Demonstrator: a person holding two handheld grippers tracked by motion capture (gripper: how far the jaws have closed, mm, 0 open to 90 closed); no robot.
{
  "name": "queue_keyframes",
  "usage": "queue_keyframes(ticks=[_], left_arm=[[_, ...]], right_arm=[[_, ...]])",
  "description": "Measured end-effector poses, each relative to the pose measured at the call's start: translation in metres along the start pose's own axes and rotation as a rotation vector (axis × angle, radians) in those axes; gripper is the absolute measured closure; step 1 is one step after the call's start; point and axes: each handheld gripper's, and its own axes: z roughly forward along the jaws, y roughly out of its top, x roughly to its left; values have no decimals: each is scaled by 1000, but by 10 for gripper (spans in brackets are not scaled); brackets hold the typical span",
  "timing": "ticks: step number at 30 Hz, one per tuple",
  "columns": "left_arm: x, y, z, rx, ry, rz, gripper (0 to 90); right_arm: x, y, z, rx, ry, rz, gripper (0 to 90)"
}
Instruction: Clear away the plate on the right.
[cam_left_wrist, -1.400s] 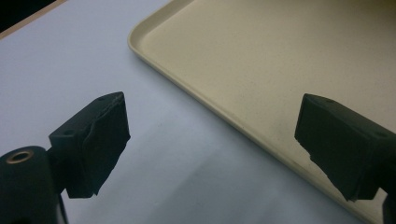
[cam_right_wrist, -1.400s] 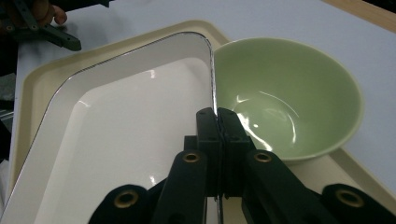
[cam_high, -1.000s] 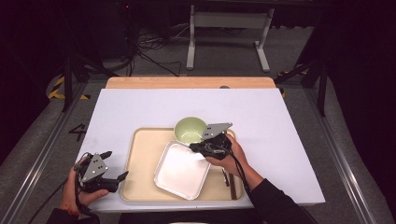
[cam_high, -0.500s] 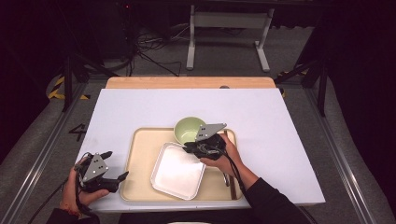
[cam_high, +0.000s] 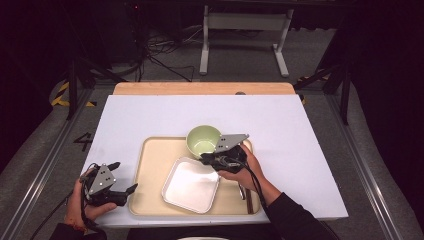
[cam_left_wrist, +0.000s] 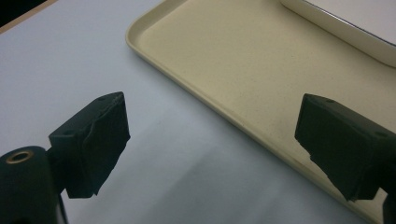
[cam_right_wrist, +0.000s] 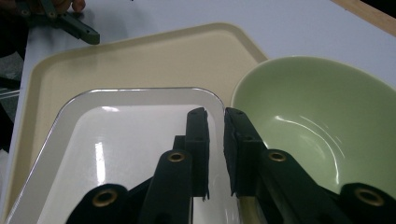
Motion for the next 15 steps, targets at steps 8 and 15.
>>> queue_keyframes(ticks=[8, 15], left_arm=[[-1, 0, 0, 0, 3, 2, 109], [-1, 0, -1, -3, 3, 1, 110]], right_arm=[[5, -14, -18, 21, -6, 1, 787], [13, -28, -26, 54, 7, 8, 807]])
